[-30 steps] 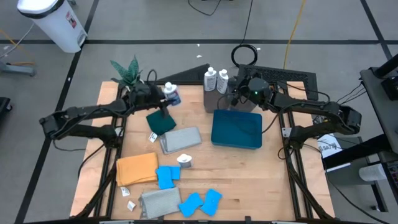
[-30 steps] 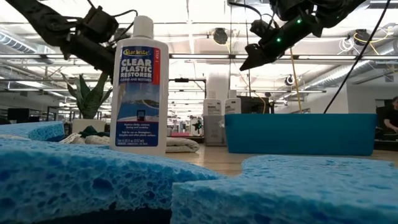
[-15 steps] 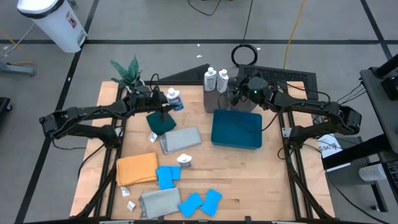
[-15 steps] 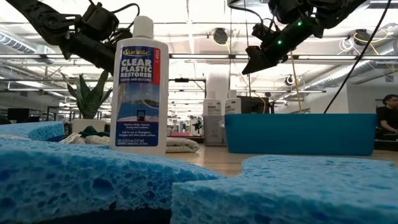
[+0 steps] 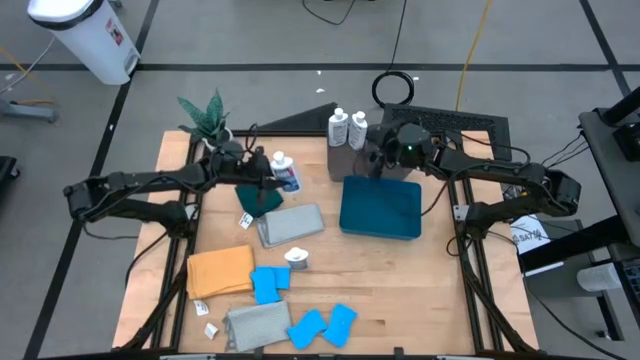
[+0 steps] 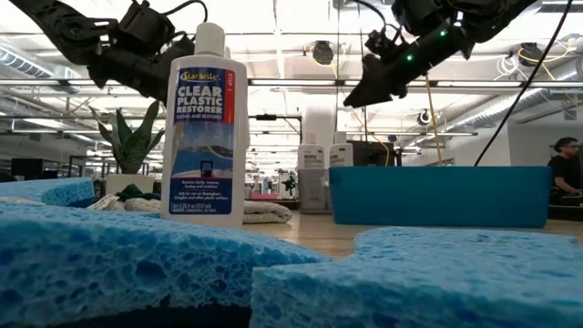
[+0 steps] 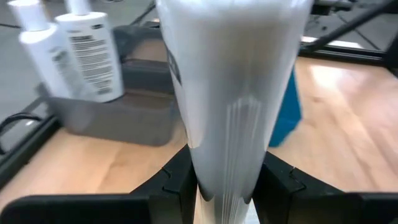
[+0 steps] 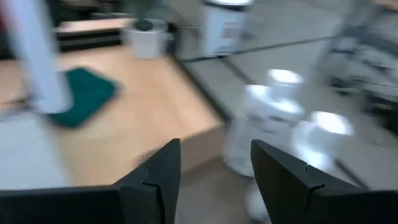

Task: Pick & Place Kitchen Items
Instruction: Put the white clear plastic restorer into the left black bin

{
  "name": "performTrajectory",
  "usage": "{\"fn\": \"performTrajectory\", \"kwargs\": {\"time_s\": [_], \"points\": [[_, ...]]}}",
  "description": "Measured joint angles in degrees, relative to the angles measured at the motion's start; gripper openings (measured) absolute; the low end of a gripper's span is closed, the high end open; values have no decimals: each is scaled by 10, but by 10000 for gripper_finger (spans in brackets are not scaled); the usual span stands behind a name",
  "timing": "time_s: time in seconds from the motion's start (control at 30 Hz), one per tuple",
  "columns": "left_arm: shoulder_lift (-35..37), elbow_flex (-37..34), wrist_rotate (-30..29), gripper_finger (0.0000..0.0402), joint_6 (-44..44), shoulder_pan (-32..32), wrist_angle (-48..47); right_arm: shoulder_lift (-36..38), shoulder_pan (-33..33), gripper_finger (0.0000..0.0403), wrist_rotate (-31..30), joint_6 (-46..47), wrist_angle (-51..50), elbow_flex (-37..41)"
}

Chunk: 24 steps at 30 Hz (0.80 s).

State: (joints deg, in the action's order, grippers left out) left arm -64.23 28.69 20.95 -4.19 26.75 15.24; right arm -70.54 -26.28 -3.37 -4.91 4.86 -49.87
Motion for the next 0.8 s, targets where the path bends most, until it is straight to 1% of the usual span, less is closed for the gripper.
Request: {"fn": "performTrajectory", "kwargs": {"time_s": [0.17,0.23,0.27,0.4,0.63,0.7,0.8], "points": [[0,0,-3,118,5,-31,1,0,2,166,177,-2,0,0],[0,0,-18,118,8,-45,2,0,6,166,225,-1,9,7],[0,0,-28,118,8,-51,3,0,9,166,240,-2,13,12],[0,0,-68,118,5,-79,14,0,22,166,244,5,43,39],[-4,0,-157,118,24,-139,19,0,55,166,245,67,144,99],[-4,0,-168,118,29,-154,20,0,66,166,245,71,169,110],[-4,0,-167,118,28,-168,32,0,81,166,245,68,184,115]]}}
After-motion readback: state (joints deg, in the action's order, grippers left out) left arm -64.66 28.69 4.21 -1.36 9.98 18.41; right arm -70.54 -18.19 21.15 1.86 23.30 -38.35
